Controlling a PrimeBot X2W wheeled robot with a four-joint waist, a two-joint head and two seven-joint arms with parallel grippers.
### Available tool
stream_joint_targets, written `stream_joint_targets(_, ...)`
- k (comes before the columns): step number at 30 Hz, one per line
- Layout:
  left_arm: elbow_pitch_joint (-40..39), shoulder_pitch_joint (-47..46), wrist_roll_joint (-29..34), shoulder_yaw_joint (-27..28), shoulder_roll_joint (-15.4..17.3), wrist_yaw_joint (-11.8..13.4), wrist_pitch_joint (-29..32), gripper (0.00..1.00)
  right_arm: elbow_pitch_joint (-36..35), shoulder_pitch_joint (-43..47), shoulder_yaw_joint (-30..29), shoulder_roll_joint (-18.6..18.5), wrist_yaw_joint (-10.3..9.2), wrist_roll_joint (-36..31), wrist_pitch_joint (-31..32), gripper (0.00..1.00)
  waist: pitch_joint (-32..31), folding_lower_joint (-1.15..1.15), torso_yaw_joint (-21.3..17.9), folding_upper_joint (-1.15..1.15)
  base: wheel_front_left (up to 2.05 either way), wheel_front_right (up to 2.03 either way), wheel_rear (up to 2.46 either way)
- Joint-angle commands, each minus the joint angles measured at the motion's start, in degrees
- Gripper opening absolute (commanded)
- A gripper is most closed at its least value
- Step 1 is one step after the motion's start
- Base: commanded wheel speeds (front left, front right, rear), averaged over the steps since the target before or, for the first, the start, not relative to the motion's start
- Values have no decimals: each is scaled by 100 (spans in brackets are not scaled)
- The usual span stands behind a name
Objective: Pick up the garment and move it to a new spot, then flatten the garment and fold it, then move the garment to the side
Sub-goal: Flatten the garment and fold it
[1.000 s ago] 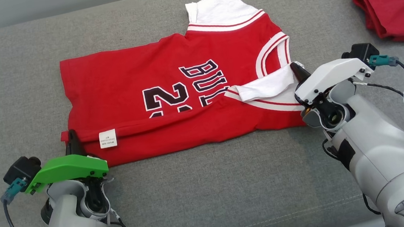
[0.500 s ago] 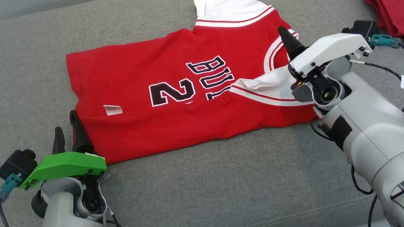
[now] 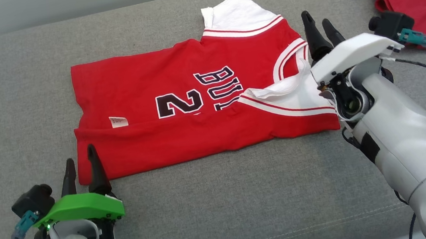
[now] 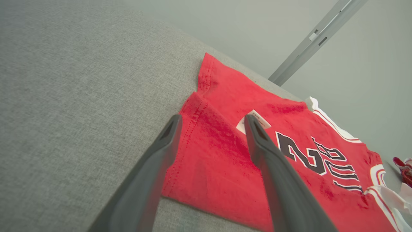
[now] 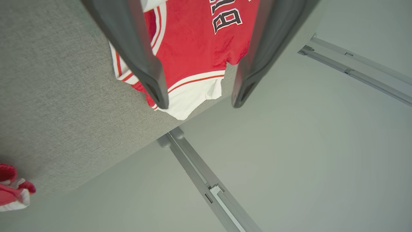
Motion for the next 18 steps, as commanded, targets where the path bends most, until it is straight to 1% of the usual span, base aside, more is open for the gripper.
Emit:
stream_joint_targets(1, -20, 191, -41, -33, 24, -31, -19, 100, -178, 286, -73, -103, 1, -28, -45, 100, -95, 0, -53, 0, 0, 0, 0)
stream_joint_targets(4, 89, 410, -280, -100, 26, 1, 2, 100, -560, 744, -251, -283, 1, -142, -48, 100, -170, 0, -88, 0, 0, 0, 0)
stream_joint_targets(9, 279, 595, -895, -174, 24, 85, 242, 100, -1142, 1650, -575, -379, 1, -497, -50, 100, -230, 0, -125, 0, 0, 0, 0)
stream_joint_targets(12, 325, 588, -1266, -172, 26, 118, 331, 100, -1414, 2144, -774, -296, 1, -632, -51, 100, -220, 0, -159, 0, 0, 0, 0)
stream_joint_targets(15, 356, 530, -1420, -147, 26, 147, 346, 100, -1577, 2411, -898, -256, 1, -702, -51, 100, -197, 0, -187, 0, 0, 0, 0)
stream_joint_targets(18, 418, 429, -1672, -88, 24, 166, 364, 100, -1748, 2763, -959, -121, 1, -740, -52, 100, -148, 0, -231, 0, 0, 0, 0)
